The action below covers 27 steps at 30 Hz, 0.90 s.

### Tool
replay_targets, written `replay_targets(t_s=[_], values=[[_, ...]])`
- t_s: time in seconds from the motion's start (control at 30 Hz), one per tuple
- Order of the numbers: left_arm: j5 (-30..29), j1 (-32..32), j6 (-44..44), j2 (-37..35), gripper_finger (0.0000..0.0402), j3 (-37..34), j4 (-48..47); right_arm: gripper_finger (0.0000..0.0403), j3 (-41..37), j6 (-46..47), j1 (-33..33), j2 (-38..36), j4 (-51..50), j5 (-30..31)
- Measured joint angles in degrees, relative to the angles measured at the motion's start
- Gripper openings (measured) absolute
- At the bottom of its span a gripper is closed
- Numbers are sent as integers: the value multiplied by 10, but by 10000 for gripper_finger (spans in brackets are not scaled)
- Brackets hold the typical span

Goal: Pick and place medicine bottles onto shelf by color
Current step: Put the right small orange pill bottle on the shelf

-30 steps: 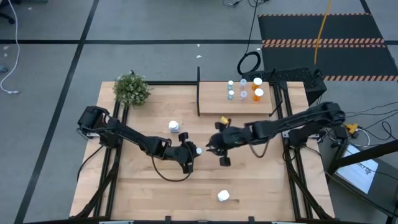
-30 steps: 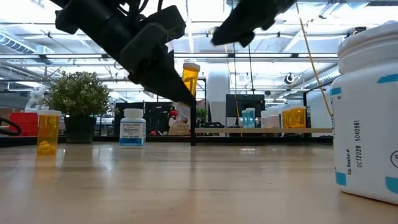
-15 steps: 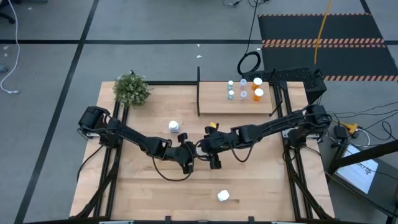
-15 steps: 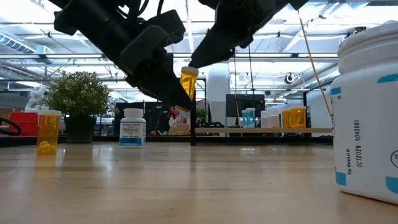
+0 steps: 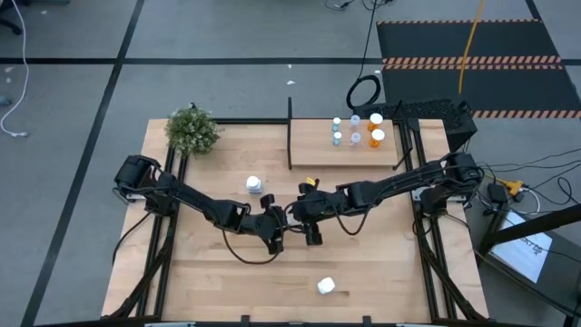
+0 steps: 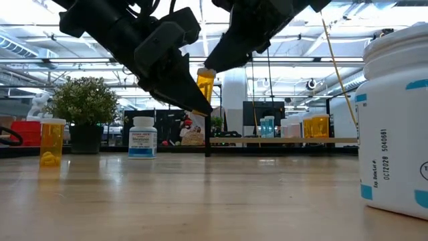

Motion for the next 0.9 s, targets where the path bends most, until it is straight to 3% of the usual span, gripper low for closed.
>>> replay_targets(t_s=[0.43,0.9], values=[[0,1,0,0,113,0,2,194,-1,-6,-11,14,3,-2],[3,1,-5,0,115,0,2,115,-1,-6,-16,12,5,-32]])
